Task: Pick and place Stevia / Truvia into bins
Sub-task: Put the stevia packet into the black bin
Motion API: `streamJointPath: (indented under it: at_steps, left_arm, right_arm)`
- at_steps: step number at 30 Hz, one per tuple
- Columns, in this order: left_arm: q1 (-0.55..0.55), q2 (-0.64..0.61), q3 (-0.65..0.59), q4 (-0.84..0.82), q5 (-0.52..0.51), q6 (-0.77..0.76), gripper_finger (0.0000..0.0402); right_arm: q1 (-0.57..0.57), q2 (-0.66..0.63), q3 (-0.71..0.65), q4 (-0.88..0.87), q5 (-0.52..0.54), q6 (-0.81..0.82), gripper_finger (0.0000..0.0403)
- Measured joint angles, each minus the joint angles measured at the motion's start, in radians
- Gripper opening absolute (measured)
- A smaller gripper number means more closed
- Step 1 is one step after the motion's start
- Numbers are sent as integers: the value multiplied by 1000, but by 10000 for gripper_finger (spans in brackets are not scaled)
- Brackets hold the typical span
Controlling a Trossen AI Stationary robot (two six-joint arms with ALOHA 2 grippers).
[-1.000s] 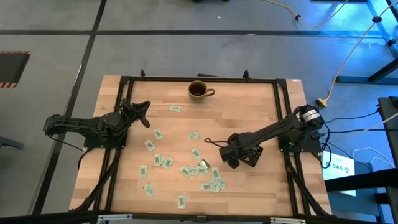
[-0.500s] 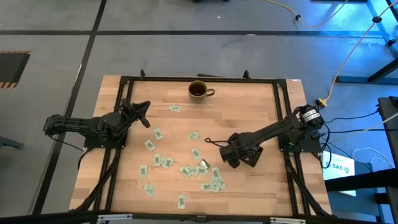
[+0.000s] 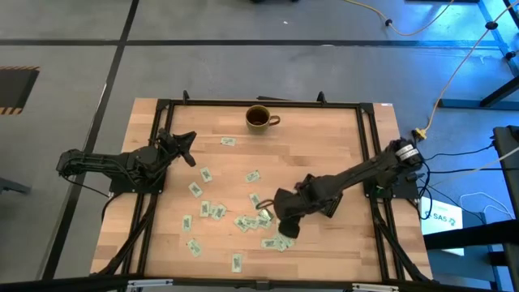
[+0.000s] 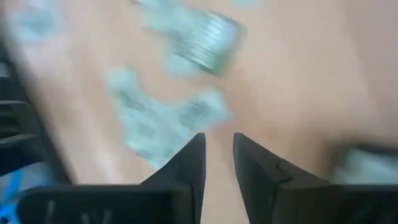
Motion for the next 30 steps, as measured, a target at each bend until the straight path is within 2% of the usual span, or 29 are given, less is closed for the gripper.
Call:
streamJointPath:
  at_steps: [2,7,15,20,25,30]
  left_arm:
    - [0,0,0,0,0,0,33]
    - [0,0,0,0,0,0,33]
    - [0,10,0,0,0,0,33]
    - [0,32,0,0,1,0,33]
    - [0,47,0,0,0,0,33]
    - [0,50,0,0,0,0,33]
  right_arm:
    - [22,0,-10,53,1,-14,79]
    - [85,18,-18,51,21,-2,58]
    - [145,134,-13,169,-7,16,42]
    - [151,190,-13,182,-14,160,48]
    - [150,191,-13,179,-11,156,63]
    - [150,191,-13,168,-15,156,99]
